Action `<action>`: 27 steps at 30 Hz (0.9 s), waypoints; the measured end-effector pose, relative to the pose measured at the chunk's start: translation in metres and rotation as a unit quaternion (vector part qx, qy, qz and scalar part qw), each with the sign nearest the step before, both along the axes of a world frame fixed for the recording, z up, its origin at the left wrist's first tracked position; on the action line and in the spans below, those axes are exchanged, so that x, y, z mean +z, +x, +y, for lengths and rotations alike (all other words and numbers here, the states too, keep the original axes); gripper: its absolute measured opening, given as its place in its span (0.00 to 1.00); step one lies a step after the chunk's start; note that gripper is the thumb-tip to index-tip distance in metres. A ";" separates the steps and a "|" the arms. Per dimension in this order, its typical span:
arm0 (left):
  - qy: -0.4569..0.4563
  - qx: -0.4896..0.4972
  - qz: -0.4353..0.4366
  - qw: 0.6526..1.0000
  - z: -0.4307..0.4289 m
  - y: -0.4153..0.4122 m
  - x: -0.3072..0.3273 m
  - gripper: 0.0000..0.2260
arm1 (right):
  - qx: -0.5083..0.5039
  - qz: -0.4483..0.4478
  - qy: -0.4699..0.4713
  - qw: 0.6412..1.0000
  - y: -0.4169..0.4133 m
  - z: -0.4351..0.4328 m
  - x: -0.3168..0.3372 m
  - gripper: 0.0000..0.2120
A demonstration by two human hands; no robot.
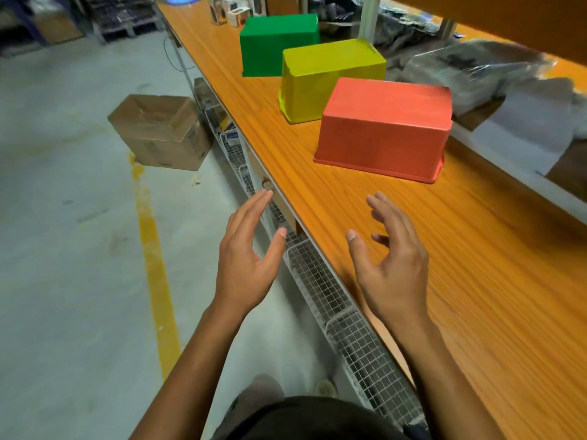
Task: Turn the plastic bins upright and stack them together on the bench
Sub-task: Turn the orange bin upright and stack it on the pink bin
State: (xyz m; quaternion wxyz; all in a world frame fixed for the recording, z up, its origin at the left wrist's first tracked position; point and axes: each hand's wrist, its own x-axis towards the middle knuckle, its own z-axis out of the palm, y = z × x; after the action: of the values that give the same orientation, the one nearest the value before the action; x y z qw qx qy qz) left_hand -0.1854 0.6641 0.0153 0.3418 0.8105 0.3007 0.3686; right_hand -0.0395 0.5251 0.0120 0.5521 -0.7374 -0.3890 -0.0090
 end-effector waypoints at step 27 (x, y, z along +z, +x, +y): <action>0.120 -0.361 -0.013 0.925 0.349 0.353 0.003 0.23 | -0.390 -0.062 -0.086 0.915 0.193 0.299 -0.012 0.28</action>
State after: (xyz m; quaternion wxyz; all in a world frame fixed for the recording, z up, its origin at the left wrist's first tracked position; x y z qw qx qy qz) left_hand 0.1681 1.0133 0.0181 0.3563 0.8941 -0.0631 0.2641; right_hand 0.1537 0.8238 -0.0003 0.4140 -0.8731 -0.1028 -0.2360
